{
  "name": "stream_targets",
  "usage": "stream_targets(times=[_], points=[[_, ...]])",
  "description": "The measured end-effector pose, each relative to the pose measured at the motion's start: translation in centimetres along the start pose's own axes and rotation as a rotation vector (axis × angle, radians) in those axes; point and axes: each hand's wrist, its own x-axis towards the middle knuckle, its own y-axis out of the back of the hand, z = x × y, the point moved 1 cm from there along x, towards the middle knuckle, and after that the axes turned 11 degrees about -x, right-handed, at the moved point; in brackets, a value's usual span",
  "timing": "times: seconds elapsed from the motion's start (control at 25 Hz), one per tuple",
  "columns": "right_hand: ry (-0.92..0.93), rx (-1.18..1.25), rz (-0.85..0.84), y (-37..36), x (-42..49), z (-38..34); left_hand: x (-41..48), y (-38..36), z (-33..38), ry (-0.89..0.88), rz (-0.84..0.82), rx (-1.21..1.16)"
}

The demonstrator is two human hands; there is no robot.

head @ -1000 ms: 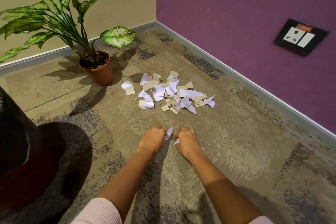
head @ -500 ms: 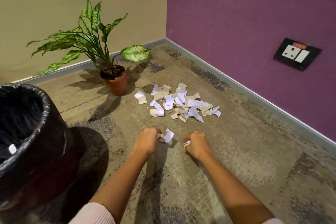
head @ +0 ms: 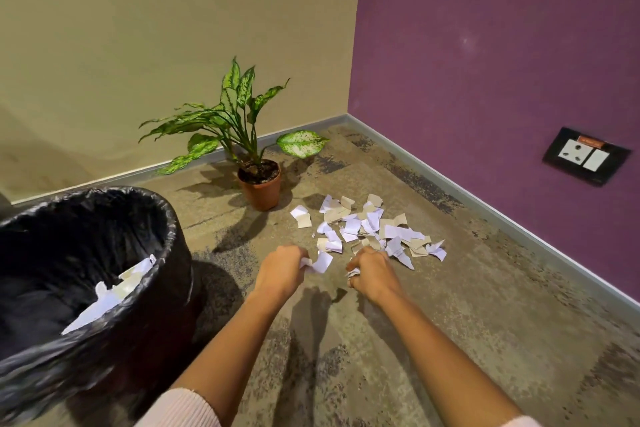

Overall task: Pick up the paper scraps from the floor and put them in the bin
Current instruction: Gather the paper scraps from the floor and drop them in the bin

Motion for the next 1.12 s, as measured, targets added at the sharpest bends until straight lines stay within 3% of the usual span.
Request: stream_targets(times=[0.32, 0.48, 0.76, 0.92, 1.12], points=[[0.213, 0.022, 0.106, 6.9, 2.1, -10.2, 0.4, 11.1, -0.7, 0.002, 0.131, 0.092], [0.343, 0.053, 0.169, 10.0, 3.1, -16.6, -0.8, 18.6, -2.0, -0.004, 0.297, 0.103], [0.536, 0.101, 0.216, 12.5, 2.9, -26.9, -4.4, 26.6, -8.6, 0.213, 0.354, 0.184], [0.618, 0.087, 0.182, 11.7, 2.7, -31.1, -6.4, 27.8, -12.9, 0.345, 0.299, 0.281], [0.689, 0.077, 0.104, 9.0, 2.2, -34.6, -8.4, 27.0, -17.2, 0.563, 0.040, 0.349]])
